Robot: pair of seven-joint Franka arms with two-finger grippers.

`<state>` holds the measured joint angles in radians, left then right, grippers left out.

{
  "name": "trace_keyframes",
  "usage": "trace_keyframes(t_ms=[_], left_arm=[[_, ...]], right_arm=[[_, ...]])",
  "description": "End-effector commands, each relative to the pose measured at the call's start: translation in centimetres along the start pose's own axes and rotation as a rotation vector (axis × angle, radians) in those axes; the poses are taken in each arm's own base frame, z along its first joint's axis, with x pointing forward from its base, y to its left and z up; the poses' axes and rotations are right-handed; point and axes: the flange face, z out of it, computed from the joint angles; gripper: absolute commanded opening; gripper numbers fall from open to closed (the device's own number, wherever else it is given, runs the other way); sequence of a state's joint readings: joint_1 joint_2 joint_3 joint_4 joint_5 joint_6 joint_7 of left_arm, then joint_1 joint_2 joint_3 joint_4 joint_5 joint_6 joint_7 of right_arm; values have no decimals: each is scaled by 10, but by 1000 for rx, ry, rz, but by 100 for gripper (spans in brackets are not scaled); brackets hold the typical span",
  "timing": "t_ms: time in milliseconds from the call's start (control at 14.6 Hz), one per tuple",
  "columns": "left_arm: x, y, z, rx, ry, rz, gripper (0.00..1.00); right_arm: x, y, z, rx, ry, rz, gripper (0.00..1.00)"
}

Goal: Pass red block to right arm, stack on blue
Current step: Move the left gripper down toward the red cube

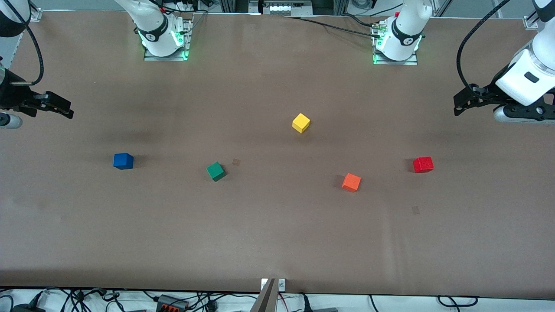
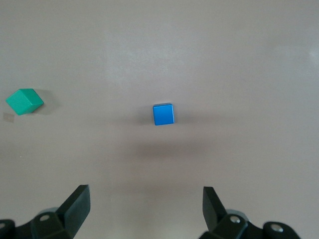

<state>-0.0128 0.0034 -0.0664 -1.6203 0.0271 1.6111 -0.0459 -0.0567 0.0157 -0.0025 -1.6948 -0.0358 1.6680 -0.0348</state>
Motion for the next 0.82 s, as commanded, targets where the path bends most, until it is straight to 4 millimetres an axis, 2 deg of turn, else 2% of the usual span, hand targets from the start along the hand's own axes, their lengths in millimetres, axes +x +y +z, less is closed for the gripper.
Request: trace_keyframes(t_ms=[0,137,412,686,755], left_arm=[[10,-9,4,-9,-9,8,100],[11,-9,-3,-8,4,0,100],[18,-11,7,-9,-13,-11,100],[37,-12,22,-14,-39,-10,100],[38,-17,26,-15,-45,-18,100]], right_arm=[[-2,4,5,9,-14,5,100],[-2,6,6,3,-18,-2,100],[-5,5,8,4,-42,-2,100],[-7,4,7,3,-50,-3,100],[-8,3,6,3,-48,-5,100]])
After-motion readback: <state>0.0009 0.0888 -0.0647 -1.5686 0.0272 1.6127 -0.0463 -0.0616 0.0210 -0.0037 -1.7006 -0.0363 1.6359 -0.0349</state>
